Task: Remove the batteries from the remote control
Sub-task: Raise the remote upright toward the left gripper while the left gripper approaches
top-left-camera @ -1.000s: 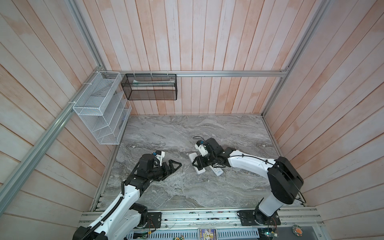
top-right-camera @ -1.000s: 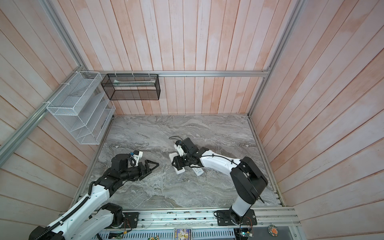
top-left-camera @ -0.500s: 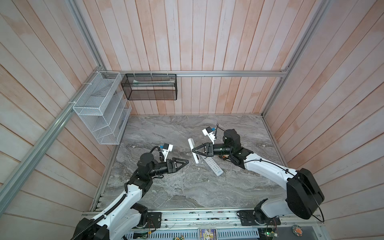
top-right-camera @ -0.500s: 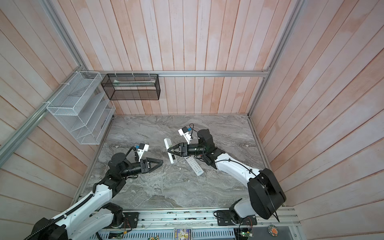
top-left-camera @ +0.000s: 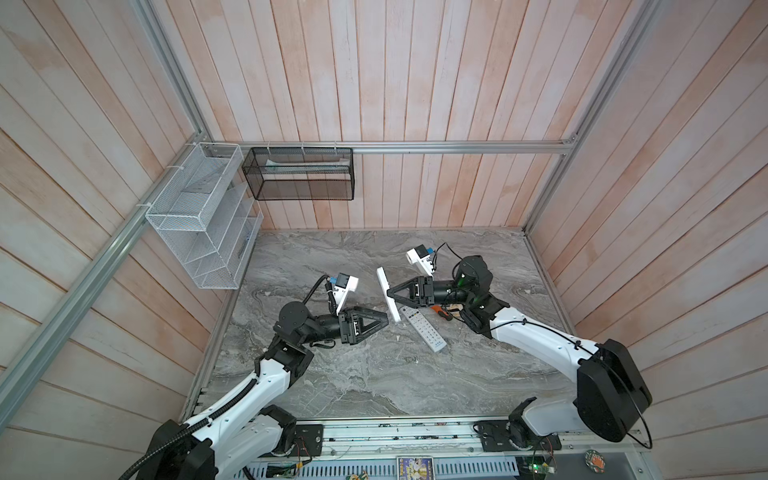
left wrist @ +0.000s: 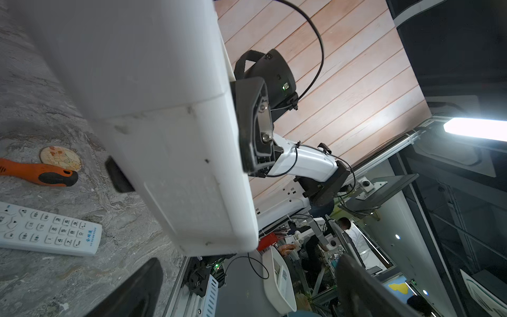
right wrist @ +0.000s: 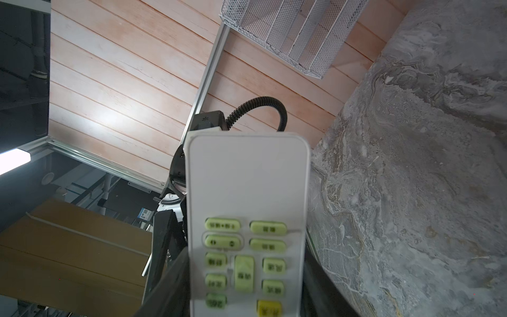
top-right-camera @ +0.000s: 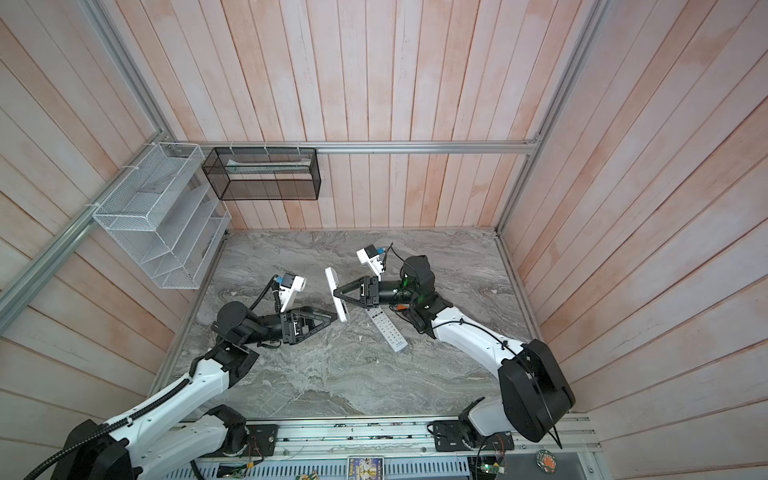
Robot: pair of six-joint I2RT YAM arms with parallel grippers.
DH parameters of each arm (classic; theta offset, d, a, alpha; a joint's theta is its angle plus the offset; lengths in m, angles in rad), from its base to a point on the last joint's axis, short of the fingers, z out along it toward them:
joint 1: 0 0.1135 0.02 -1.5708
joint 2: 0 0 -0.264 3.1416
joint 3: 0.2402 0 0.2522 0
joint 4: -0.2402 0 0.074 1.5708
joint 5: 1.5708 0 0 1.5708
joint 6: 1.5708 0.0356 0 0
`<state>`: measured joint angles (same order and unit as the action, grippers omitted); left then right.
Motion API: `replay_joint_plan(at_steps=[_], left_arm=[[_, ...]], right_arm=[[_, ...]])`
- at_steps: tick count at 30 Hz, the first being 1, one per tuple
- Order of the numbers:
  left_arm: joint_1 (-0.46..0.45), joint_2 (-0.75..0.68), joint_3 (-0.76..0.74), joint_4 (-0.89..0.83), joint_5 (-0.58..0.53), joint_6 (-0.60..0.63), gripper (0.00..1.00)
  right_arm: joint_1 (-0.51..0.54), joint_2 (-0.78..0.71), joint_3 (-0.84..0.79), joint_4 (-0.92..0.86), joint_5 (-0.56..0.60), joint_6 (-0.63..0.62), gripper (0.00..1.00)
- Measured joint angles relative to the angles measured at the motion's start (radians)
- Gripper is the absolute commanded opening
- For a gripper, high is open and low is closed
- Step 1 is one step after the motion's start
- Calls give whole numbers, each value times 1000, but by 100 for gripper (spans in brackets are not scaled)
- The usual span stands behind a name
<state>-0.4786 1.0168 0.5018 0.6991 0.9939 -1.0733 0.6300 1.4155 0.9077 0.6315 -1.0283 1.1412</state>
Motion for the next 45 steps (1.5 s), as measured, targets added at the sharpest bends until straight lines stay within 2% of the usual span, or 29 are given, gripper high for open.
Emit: replay_joint_plan(at_steps=[11,16,22,29,31,34,39,41,45], left_arm=[[-61,108,83,31,-51,34,100],[-68,126,86,37,-73,38,94],[-68,121,86,41,-91,51,80],[-68,110,87,39,-99,40,50],[-68,108,87,37,-102,27,45],[-70,103,87,25,-105,26,39],[-72,82,87,-55,-110,84,39],[-72,69,94,-135,-115,127,39],[-72,58,180,-425,-165,278,38]], right_arm=[[23,-4,1,52,-2,61,45],[23,-7,1,57,-2,64,45],[23,-17,1,60,0,64,44],[23,-17,1,69,5,40,45],[23,-17,1,74,5,28,48],[23,-17,1,72,5,20,58],[22,-24,1,41,16,13,82],[10,-37,2,0,19,-3,88],[-61,-111,31,-202,61,-126,90]])
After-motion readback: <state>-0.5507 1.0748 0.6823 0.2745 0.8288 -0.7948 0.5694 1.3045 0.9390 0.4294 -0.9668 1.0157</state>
